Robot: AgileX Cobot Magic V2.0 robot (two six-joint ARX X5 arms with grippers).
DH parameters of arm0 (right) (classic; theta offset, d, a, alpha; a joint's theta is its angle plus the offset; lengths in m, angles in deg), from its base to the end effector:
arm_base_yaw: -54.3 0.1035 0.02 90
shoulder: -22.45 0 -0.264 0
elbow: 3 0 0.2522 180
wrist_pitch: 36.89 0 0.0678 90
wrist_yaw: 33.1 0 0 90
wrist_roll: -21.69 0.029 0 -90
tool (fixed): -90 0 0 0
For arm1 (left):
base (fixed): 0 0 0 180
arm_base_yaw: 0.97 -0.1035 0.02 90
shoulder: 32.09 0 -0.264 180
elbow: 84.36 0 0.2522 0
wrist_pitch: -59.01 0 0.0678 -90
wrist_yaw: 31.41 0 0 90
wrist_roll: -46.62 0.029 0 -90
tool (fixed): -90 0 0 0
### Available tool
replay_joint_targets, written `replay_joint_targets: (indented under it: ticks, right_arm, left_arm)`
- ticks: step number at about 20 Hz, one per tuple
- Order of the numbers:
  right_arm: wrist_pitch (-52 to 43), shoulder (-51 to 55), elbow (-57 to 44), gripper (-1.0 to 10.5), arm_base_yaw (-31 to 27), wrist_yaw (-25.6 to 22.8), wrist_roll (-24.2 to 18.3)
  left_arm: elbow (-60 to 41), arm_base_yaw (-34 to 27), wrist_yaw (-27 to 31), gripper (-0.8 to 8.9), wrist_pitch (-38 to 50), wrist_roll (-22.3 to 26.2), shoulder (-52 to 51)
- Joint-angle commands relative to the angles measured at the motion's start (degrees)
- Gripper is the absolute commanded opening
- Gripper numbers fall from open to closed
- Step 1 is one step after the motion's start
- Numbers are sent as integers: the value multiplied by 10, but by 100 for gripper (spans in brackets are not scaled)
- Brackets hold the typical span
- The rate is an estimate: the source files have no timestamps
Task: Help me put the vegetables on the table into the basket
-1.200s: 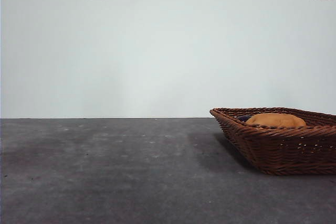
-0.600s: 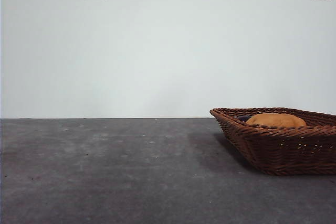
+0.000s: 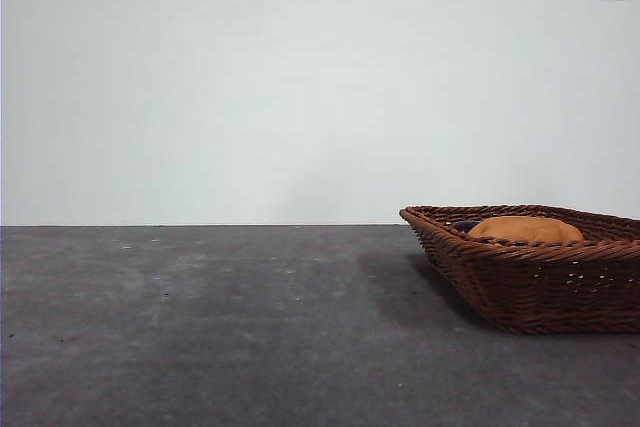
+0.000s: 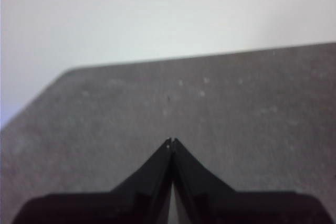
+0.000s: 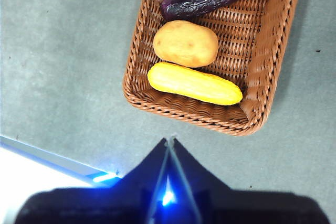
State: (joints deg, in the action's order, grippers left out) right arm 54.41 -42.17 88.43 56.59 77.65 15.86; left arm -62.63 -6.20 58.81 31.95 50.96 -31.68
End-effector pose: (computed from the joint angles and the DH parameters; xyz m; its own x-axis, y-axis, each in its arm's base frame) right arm 0.1723 0.0172 0.3701 0.3883 0.3701 -0.8440 -0.2804 0.9198 0.2744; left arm 0.0869 0.0081 0.1874 0.9905 0.0945 -0.1000 -0.0871 0.9933 0.0757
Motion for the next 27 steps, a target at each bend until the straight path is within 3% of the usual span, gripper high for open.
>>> replay_joint_targets:
  ticks: [1, 13, 21, 27]
  right_arm:
    - [12, -1, -1, 1, 0, -2, 1]
    - [12, -1, -1, 1, 0, -2, 1]
    - [6, -1, -1, 1, 0, -14, 1]
    - [-55, -1, -1, 1, 0, -14, 1]
  left_arm:
    - [-14, -2, 0, -3, 8, -18, -2]
    - [-46, -11, -7, -1, -54, -73, -2]
    - [-46, -12, -7, -2, -54, -73, 2]
    - [-46, -12, -7, -1, -54, -73, 3]
